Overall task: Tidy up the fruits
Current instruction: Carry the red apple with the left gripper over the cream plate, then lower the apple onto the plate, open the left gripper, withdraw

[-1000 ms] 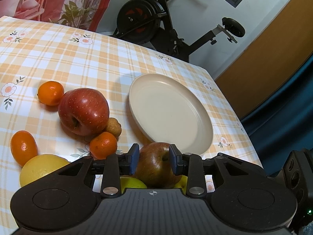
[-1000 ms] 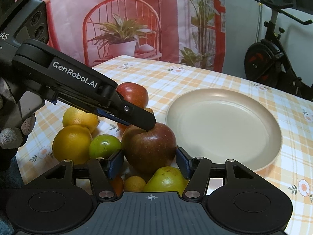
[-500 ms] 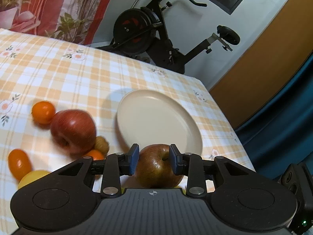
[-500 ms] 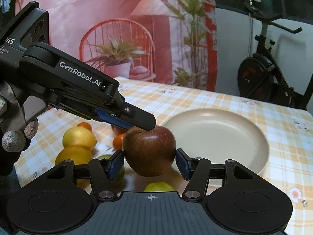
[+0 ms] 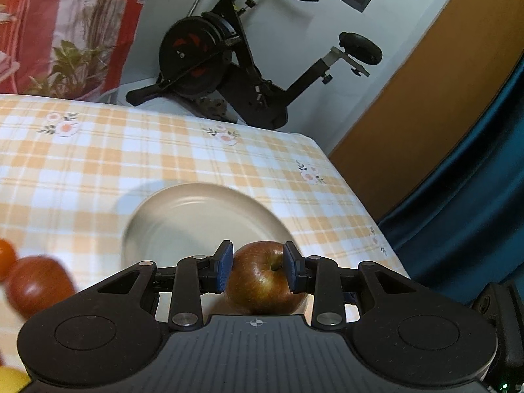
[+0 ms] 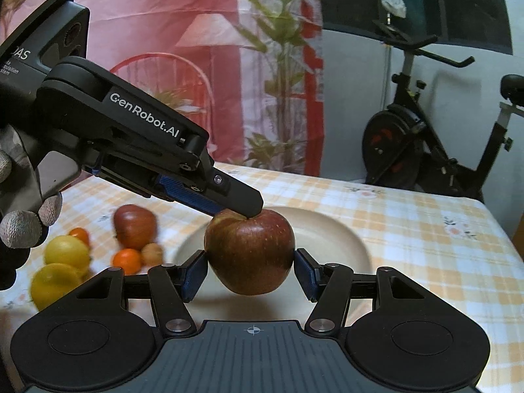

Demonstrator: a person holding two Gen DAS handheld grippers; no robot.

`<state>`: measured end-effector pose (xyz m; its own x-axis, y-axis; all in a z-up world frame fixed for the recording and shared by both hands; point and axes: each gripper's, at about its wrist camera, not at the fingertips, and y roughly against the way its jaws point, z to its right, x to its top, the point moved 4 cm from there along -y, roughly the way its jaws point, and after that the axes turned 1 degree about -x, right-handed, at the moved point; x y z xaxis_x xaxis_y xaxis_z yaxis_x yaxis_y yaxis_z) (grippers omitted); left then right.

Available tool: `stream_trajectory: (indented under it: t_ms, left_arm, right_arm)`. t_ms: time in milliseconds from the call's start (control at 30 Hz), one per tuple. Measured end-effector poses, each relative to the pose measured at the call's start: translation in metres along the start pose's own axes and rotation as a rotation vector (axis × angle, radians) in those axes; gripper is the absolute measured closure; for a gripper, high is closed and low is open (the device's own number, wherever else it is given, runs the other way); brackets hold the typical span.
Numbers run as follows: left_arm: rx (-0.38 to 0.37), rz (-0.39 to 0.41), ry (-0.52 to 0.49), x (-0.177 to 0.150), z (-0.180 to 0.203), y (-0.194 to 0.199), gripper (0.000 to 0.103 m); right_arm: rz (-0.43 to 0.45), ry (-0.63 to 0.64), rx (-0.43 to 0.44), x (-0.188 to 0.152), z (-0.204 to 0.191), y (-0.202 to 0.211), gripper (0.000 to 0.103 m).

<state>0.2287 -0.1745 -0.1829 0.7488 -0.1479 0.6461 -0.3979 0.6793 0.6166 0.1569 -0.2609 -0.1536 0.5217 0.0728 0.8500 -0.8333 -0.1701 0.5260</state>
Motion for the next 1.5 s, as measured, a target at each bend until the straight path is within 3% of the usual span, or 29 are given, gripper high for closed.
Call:
stream_trajectory:
  t_ms: [533,967,1167,1500]
  left_arm:
    - [0.035,-0.046,0.002,0.023,0.009,-0.068,0.069]
    - [0.055,-0.027,-0.006,0.026,0.01,-0.073,0.069]
    - [0.064,-0.031,-0.017,0.026,0.013,-0.073,0.068]
    - [0.09,0.005,0.004,0.027,0.007,-0.05,0.067]
  right_arm:
    - [-0.038,0.061,-0.066,-0.011,0.053,-0.045,0.049]
    - [-0.03,0.068,-0.093,-0.01,0.057,-0.054,0.048]
    - [-0.027,0.063,-0.128,-0.011,0.059,-0.052,0.031]
    - [-0.007,0.059,-0.134,-0.012,0.059,-0.047,0.029]
